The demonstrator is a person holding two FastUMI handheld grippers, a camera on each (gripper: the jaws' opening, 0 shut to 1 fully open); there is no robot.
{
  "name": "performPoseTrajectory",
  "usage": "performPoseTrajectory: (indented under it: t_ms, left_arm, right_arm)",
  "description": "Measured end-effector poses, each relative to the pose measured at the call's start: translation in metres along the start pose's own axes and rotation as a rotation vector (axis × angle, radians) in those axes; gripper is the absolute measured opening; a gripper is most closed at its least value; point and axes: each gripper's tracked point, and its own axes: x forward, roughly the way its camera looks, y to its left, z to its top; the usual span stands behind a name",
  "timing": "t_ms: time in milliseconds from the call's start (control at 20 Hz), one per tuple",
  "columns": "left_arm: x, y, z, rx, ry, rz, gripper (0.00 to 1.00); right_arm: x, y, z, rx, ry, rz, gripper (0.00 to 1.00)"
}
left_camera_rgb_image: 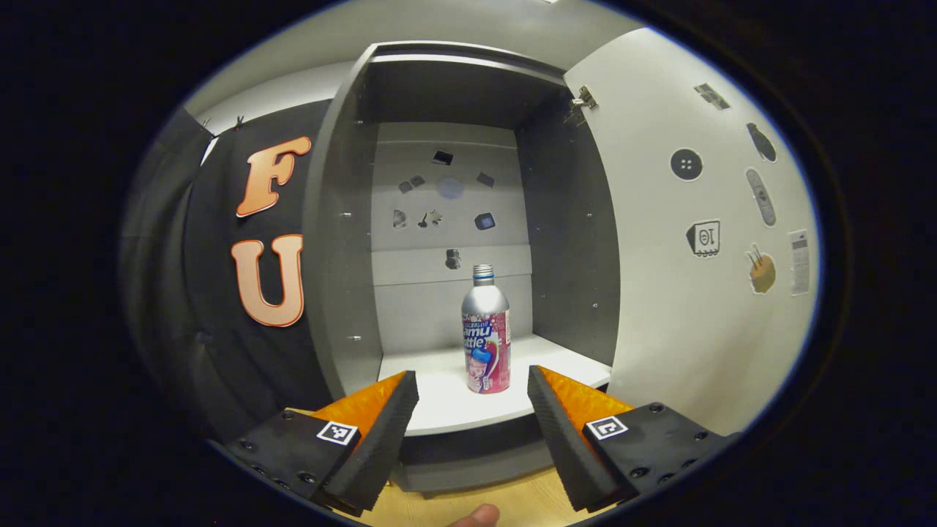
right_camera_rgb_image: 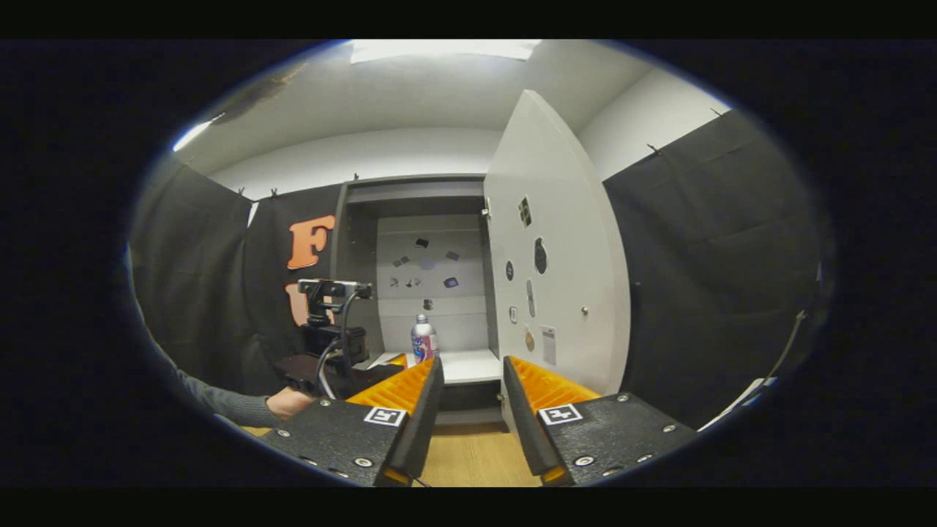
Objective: Open the cabinet door with the right hand, grasp the bottle in the cabinet with the left hand and place it on the coaster, then close the cabinet door with the right hand.
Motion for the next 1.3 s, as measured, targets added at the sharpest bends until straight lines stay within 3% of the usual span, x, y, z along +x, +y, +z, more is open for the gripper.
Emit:
performPoseTrajectory:
  t_ms: [50,100,400,600,800,900,1000,1300]
  left_arm:
    - [0.017,-0.002,-0.001,-0.009,-0.002,-0.007,1.00]
    - [0.032,-0.004,-0.002,-0.014,0.000,-0.009,0.98]
    - [0.098,-0.011,-0.005,-0.006,-0.004,-0.016,0.97]
    - [0.126,-0.015,-0.006,0.002,-0.016,-0.012,0.94]
    - [0.148,-0.015,-0.013,0.003,-0.002,0.014,0.98]
    - [0.152,-0.016,-0.014,0.003,-0.001,0.013,0.95]
    - [0.145,-0.015,-0.012,0.011,-0.003,0.020,0.85]
    - [0.078,-0.006,0.009,0.019,-0.064,0.033,0.85]
  right_arm:
    - [0.006,0.001,-0.005,0.006,0.012,-0.010,0.48]
    - [0.013,0.001,-0.010,0.011,0.026,-0.021,0.55]
    - [0.038,0.000,-0.026,-0.006,0.080,-0.064,0.68]
    - [0.046,-0.009,-0.032,0.004,0.102,-0.089,0.69]
    - [0.048,-0.017,-0.039,-0.004,0.129,-0.109,0.70]
    - [0.047,-0.018,-0.044,-0.010,0.148,-0.106,0.70]
    - [0.044,-0.018,-0.046,-0.014,0.165,-0.099,0.70]
    - [0.024,-0.013,-0.048,0.004,0.172,-0.048,0.70]
